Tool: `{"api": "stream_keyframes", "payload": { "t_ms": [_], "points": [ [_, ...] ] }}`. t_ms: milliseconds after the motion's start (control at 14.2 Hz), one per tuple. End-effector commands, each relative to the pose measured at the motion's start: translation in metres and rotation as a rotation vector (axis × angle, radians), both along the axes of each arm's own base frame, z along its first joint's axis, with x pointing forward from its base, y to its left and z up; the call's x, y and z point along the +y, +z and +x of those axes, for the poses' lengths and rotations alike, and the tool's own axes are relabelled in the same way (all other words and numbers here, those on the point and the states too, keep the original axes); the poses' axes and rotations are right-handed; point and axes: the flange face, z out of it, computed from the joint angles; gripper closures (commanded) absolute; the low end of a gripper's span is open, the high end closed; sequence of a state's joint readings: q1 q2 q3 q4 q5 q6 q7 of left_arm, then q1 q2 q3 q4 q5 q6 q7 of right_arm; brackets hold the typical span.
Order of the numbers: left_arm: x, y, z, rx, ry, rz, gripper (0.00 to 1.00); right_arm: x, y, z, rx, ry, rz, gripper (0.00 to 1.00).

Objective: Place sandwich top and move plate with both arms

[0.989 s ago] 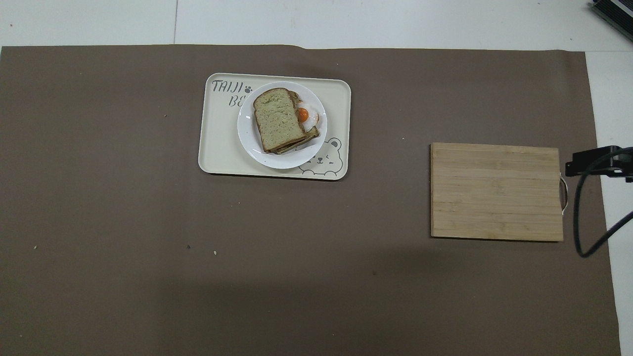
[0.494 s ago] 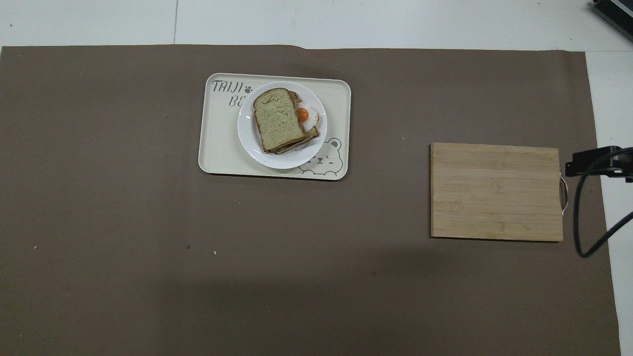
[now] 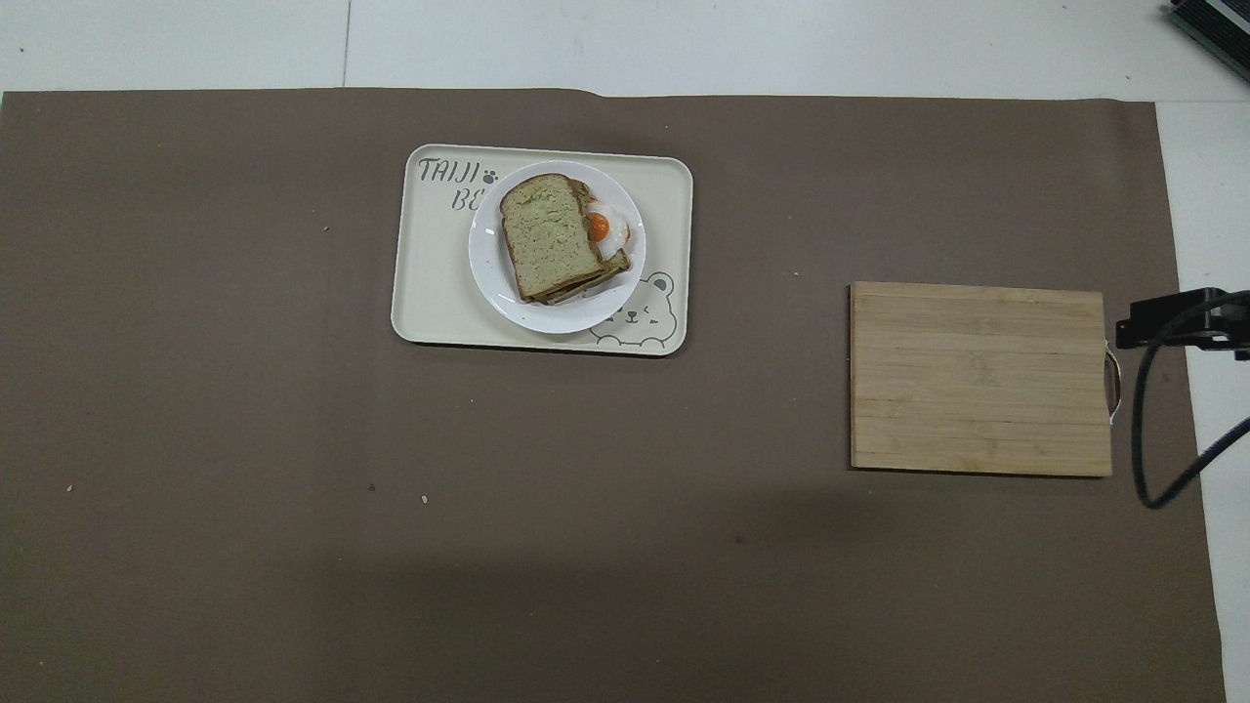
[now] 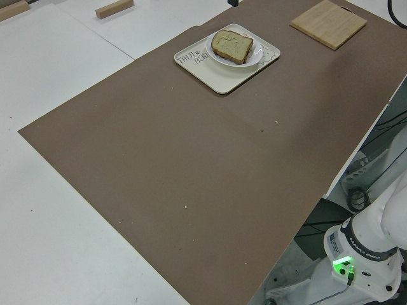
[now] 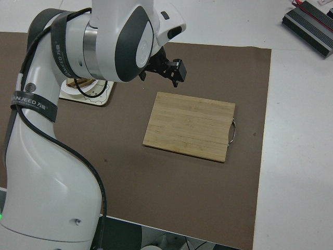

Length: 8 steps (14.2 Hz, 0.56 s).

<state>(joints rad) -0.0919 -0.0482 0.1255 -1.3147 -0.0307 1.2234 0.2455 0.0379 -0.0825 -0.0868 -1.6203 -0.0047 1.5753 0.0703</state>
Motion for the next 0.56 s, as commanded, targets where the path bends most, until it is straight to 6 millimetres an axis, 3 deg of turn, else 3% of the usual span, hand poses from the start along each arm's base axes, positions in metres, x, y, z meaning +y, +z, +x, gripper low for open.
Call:
{"api": "stream_keyframes", "payload": {
  "t_ms": [0, 494],
  "points": [
    [0.0012, -0.0013, -0.0033, 0.018, 0.011, 0.004, 0.0, -0.0012, 0.0028, 0.0009, 0.001, 0.016, -0.012, 0.0],
    [-0.0017, 0.002, -0.0034, 0.005, 0.008, 0.018, 0.0, -0.0012, 0.003, 0.0011, 0.0, 0.016, -0.012, 0.0]
  ]
}}
